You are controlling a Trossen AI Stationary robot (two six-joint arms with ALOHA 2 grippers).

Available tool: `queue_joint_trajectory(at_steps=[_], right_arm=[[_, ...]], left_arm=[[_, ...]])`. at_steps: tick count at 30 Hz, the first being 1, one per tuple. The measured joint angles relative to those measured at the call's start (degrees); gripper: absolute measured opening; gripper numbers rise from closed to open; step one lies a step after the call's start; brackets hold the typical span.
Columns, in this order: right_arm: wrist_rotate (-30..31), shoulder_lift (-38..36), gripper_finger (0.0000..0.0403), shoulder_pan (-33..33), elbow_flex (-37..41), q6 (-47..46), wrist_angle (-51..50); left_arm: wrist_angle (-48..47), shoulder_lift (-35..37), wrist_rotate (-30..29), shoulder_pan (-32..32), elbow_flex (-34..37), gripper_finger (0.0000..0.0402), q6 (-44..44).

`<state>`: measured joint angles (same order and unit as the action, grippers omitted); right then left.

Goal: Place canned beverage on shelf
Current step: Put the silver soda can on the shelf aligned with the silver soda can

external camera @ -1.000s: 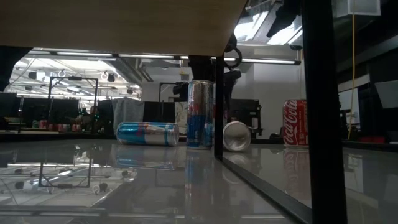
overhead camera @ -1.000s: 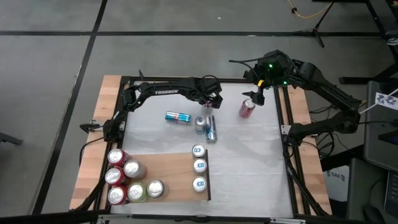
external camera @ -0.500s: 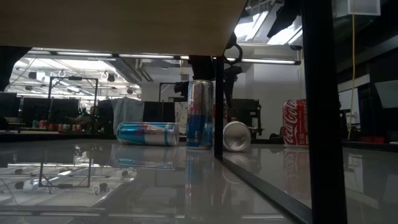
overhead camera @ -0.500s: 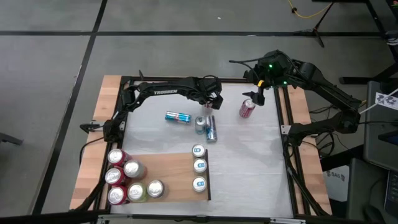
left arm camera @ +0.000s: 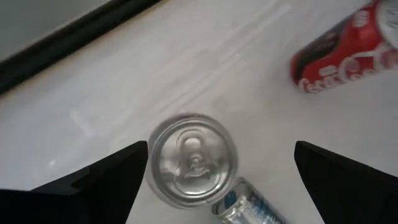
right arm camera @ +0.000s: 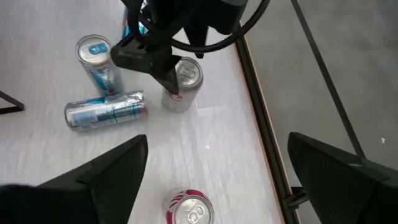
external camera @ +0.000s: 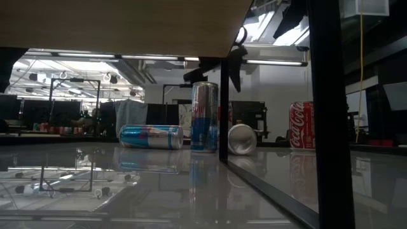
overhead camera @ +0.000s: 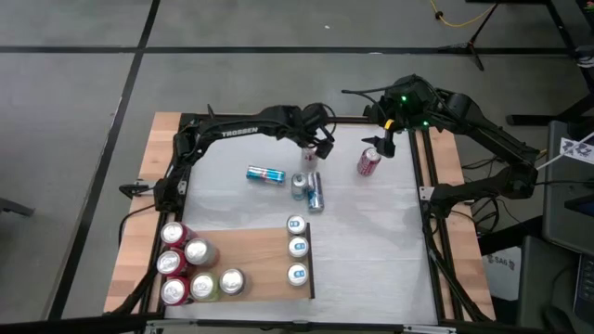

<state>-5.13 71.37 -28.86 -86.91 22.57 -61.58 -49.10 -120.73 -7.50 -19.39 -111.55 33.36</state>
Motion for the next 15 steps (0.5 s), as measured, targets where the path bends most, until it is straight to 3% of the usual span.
queue_joint_trajectory(at_steps=[9, 15], right_arm=[[-0.01, 0.00, 0.0376, -0.02, 0.00, 0.00, -0.13], [-0.01, 0.00, 0.0376, -0.04, 0.00, 0.00, -0.60]], left_arm=[[-0.02, 0.07, 1.29, -1.27, -3.39, 0.0396, -23.92], [-0.26, 0.07, 10.73, -2.50, -3.39, 0.0396, -39.76]])
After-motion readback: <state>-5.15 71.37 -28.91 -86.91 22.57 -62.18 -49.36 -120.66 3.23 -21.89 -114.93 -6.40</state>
